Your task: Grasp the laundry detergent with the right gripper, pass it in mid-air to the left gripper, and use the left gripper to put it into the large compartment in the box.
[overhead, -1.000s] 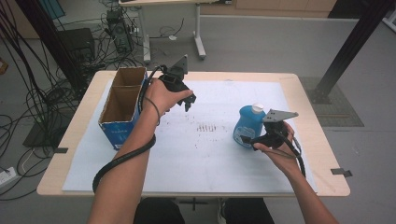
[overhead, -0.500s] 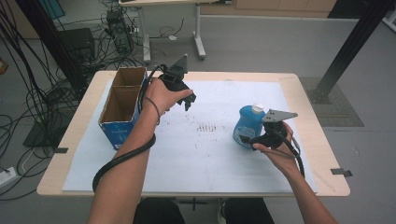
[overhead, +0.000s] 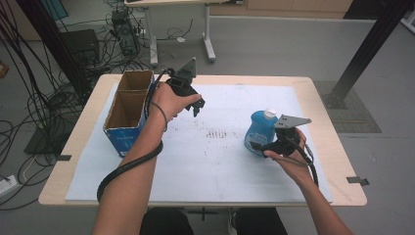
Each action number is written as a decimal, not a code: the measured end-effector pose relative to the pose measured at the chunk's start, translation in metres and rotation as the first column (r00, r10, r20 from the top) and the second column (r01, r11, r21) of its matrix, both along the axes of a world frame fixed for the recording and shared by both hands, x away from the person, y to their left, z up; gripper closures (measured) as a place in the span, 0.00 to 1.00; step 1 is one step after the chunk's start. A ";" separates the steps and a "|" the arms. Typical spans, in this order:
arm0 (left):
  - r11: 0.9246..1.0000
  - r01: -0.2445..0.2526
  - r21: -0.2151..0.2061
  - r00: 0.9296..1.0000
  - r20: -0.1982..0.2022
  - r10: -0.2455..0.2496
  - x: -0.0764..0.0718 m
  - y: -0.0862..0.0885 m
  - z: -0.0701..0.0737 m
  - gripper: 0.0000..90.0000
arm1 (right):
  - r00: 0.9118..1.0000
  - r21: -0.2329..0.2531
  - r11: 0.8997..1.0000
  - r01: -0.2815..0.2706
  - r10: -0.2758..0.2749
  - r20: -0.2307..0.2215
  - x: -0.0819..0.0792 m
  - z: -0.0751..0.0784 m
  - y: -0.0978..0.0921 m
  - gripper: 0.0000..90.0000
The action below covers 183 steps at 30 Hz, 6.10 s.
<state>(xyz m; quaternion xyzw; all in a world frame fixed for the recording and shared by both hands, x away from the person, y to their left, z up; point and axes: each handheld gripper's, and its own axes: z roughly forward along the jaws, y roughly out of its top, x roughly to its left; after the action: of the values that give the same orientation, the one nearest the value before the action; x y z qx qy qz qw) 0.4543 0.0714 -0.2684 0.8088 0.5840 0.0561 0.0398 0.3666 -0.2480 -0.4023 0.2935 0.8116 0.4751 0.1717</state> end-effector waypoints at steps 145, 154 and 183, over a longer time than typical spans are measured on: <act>1.000 0.010 0.004 1.000 0.013 -0.010 0.004 -0.004 0.002 0.06 | 0.999 0.014 1.000 -0.021 0.021 0.040 0.009 -0.013 -0.007 0.47; 1.000 0.009 0.005 1.000 0.014 -0.009 0.004 -0.006 0.002 0.06 | 0.999 0.013 1.000 -0.024 0.024 0.040 0.010 -0.013 -0.008 0.47; 1.000 0.014 0.006 1.000 0.025 -0.015 0.003 -0.007 0.006 0.06 | 0.999 0.019 0.999 -0.029 0.028 0.037 0.010 -0.013 -0.008 0.48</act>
<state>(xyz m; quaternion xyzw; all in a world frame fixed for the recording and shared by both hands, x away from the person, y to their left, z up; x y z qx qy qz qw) 0.4573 0.0641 -0.2623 0.8124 0.5774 0.0676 0.0451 0.3768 -0.2563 -0.4157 0.2749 0.8076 0.4908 0.1771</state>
